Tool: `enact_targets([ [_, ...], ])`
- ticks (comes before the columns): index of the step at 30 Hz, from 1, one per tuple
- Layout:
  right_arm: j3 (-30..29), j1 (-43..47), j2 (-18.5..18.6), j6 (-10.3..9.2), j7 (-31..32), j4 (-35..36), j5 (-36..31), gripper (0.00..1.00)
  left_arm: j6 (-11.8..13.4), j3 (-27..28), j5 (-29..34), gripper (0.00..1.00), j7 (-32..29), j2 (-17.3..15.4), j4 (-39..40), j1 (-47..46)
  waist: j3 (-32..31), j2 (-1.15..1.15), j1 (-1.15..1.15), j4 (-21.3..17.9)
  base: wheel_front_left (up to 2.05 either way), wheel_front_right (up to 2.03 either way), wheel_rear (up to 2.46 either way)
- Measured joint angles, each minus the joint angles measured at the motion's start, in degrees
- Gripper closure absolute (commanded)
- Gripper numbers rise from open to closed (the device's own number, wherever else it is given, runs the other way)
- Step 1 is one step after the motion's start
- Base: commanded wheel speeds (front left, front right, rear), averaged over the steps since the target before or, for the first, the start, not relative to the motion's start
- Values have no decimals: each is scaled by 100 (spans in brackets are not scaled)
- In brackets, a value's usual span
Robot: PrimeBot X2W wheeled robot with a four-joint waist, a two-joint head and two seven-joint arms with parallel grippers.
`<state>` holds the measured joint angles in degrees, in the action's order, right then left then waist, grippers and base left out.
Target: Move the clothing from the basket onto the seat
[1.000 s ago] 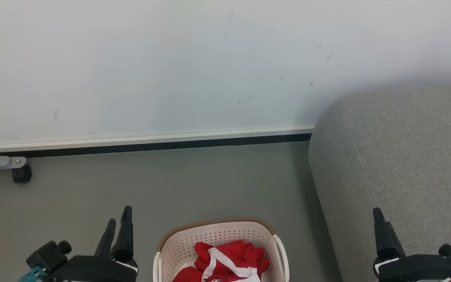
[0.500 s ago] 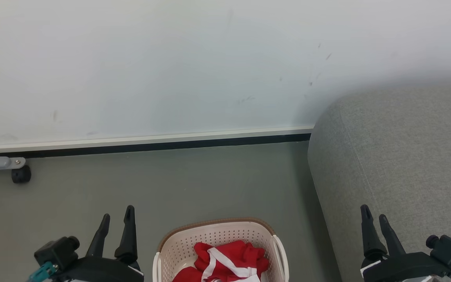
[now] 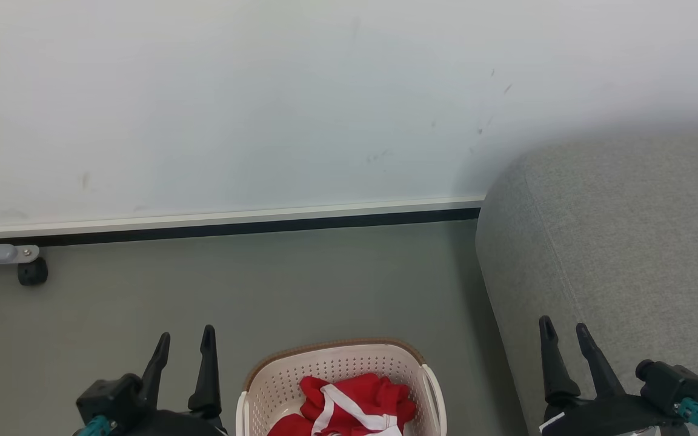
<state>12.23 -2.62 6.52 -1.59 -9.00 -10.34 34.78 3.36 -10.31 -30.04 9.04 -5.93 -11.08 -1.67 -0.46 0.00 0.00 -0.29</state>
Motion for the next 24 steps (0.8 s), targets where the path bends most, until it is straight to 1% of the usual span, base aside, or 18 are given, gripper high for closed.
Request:
enact_targets([
  [11,155,116,98,-137,-226,71,-804,0,171,-124,836,0,234,-1,24,112,-52,0,0,-15,0,0,0],
  [14,190,144,119,-153,-293,104,-1044,0,177,-155,1037,0,290,-5,24,122,-66,0,0,-19,0,0,0],
  [20,287,230,159,-243,-422,163,-1470,0,220,-250,1472,0,427,-16,13,230,-92,0,0,-28,0,0,0],
  [24,350,234,193,-255,-501,219,-1792,0,248,-297,1795,0,509,-21,13,230,-105,0,0,-32,0,0,0],
])
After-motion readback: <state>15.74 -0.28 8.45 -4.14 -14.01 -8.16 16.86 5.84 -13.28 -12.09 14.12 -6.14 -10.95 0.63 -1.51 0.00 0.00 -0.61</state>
